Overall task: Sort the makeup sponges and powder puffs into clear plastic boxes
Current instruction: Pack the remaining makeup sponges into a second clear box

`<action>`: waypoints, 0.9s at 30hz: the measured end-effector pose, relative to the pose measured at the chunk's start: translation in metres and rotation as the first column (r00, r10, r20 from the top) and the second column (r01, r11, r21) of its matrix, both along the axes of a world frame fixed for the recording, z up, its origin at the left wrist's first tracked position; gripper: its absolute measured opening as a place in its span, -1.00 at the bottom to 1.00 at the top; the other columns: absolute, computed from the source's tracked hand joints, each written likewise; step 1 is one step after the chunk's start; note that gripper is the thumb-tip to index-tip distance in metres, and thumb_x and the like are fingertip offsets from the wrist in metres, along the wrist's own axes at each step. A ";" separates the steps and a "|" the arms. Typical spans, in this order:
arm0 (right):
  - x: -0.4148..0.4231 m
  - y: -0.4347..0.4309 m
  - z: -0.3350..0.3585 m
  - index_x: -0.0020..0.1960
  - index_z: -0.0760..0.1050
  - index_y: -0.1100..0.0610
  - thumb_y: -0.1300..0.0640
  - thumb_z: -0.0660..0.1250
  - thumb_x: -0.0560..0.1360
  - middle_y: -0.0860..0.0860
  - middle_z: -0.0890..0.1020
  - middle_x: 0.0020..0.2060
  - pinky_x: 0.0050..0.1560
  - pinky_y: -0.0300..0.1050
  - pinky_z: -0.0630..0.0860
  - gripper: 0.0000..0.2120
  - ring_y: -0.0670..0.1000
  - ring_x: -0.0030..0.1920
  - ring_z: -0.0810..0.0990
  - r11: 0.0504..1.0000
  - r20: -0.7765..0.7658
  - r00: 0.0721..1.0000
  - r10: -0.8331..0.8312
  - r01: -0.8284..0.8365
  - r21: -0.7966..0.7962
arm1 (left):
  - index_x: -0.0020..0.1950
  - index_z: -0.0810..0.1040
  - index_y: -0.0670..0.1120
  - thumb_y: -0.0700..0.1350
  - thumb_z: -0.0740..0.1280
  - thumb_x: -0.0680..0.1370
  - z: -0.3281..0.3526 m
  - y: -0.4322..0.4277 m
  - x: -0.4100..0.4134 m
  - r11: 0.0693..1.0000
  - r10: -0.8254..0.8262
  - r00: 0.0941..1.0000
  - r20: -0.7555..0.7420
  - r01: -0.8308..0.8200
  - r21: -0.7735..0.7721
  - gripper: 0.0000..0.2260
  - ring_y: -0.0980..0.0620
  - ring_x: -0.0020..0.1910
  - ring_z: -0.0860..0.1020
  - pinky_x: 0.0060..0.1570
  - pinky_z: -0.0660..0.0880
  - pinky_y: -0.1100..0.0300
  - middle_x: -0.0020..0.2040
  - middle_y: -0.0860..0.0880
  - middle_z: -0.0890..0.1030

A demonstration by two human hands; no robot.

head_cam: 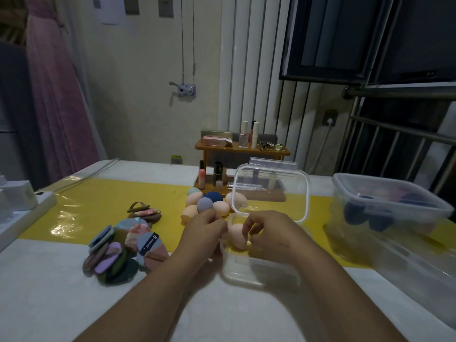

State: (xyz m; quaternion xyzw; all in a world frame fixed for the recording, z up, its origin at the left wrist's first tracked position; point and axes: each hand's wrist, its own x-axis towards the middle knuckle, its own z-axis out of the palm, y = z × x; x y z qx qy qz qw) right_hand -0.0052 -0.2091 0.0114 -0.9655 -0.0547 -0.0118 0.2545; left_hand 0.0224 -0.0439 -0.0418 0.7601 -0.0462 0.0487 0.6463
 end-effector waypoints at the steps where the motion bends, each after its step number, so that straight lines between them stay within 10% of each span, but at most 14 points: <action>1: 0.000 0.000 0.002 -0.17 0.60 -0.12 0.22 0.34 0.46 -0.09 0.65 -0.11 -0.09 -0.19 0.54 -0.77 -0.03 -0.06 0.60 1.000 0.008 1.000 0.004 -0.004 -0.004 | -0.29 0.45 -0.11 -0.23 0.28 0.48 0.000 0.000 0.000 1.000 0.002 1.000 0.003 -0.002 0.003 -0.86 -0.08 -0.32 0.41 -0.33 0.33 0.06 -0.36 -0.10 0.44; 16: -0.005 -0.004 -0.004 0.10 0.55 -0.14 0.17 0.29 0.45 -0.14 0.61 -0.07 -0.09 -0.12 0.51 -0.70 -0.03 -0.06 0.55 0.997 0.110 0.991 -0.077 0.079 -0.013 | -0.20 0.49 -0.15 -0.11 0.28 0.45 0.001 0.002 0.003 0.999 0.044 0.998 0.034 -0.045 0.024 -0.89 -0.08 -0.28 0.46 -0.28 0.36 0.00 -0.33 -0.08 0.50; 22: -0.003 -0.006 -0.005 0.25 0.48 -0.14 0.20 0.27 0.47 -0.15 0.58 -0.06 -0.12 -0.12 0.46 -0.59 -0.03 -0.05 0.52 0.996 0.109 0.990 -0.091 0.090 0.015 | 0.24 0.52 0.09 -0.15 0.29 0.58 -0.005 0.013 0.010 0.868 0.115 0.982 0.150 -0.173 0.465 -0.74 0.04 0.04 0.52 -0.06 0.40 0.17 0.15 0.06 0.58; 27: -0.003 -0.006 -0.006 0.25 0.48 -0.15 0.20 0.26 0.47 -0.15 0.58 -0.07 -0.16 -0.13 0.44 -0.59 -0.03 -0.08 0.52 0.995 0.108 0.989 -0.096 0.093 0.032 | 0.32 0.51 0.19 0.08 0.28 0.60 -0.009 0.011 0.012 0.824 0.003 0.994 0.112 -0.066 0.562 -0.71 0.10 0.00 0.55 -0.07 0.50 0.17 0.08 0.13 0.61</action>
